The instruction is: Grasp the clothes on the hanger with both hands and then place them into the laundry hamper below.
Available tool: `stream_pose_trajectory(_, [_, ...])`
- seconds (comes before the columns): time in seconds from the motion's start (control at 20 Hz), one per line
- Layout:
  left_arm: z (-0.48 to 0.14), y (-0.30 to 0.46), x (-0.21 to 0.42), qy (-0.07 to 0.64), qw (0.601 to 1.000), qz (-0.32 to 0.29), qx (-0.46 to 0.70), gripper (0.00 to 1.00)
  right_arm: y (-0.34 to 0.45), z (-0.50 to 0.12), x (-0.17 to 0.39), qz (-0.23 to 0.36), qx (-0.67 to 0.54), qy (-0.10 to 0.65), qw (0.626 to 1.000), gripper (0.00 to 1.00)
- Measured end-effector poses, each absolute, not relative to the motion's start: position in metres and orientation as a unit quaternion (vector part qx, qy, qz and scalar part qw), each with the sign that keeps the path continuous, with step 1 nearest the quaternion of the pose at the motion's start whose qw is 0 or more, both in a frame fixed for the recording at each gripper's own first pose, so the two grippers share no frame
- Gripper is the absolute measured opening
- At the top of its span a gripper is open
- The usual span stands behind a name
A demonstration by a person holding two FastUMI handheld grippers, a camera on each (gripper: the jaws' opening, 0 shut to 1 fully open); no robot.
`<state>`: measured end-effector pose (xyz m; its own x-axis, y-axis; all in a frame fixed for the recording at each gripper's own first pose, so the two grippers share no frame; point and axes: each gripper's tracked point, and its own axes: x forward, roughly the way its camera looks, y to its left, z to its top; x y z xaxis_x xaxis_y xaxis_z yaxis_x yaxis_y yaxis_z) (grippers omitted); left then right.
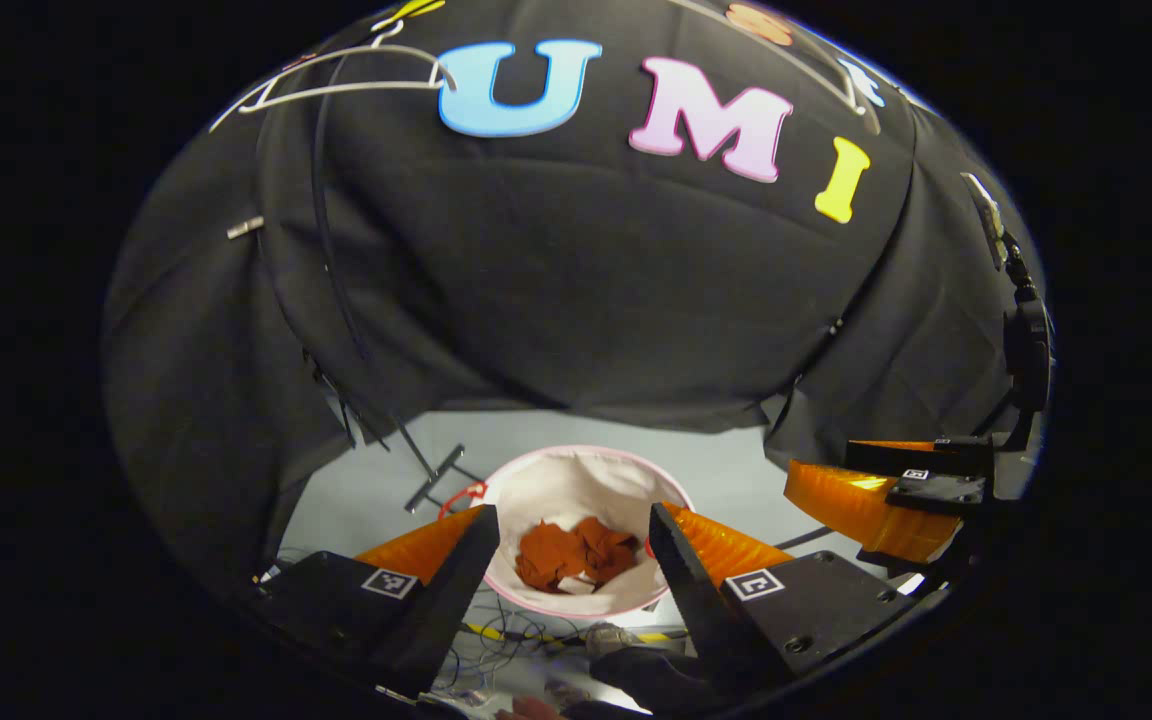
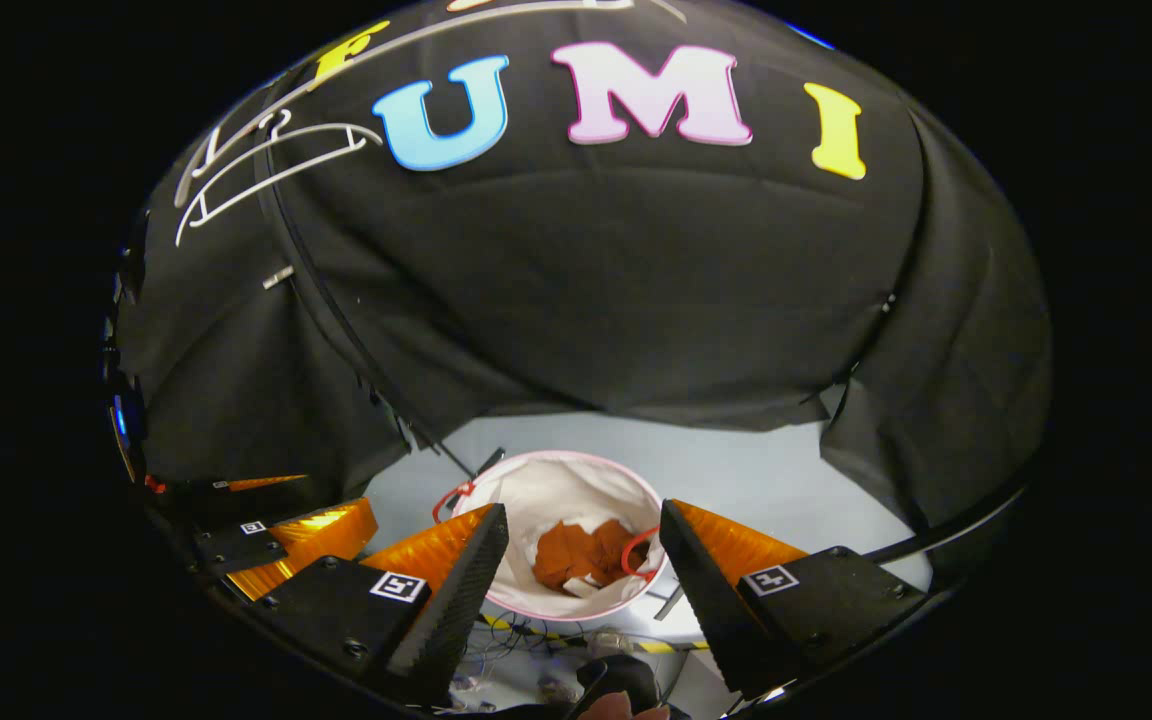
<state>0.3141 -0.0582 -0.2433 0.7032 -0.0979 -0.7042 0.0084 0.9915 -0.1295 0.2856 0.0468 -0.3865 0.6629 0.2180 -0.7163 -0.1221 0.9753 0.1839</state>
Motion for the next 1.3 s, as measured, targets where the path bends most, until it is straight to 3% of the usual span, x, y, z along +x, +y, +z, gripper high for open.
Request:
stream_pose_trajectory(0.6, [-0.017, -0.034, 0.223, 0.156, 0.987, -0.015, -0.033, 0.95, 0.021, -0.162, 0.212, 0.045, 0.049, 0.185, 0.98, 0.98])
stream_pose_trajectory(0.9, [0.041, -0.03, 0.161, 0.086, 0.996, -0.025, -0.027, 0.92, 0.014, -0.08, 0.141, 0.022, 0.036, 0.107, 0.993, 0.98])
stream_pose_trajectory(0.95, [0.049, -0.029, 0.153, 0.078, 0.996, -0.026, -0.026, 0.95, 0.013, -0.07, 0.129, 0.02, 0.035, 0.099, 0.994, 0.93])
stream_pose_trajectory(1.3, [0.082, -0.032, 0.11, 0.057, 0.997, -0.044, -0.037, 0.92, -0.001, -0.006, 0.084, 0.009, 0.03, 0.036, 0.999, 0.93])
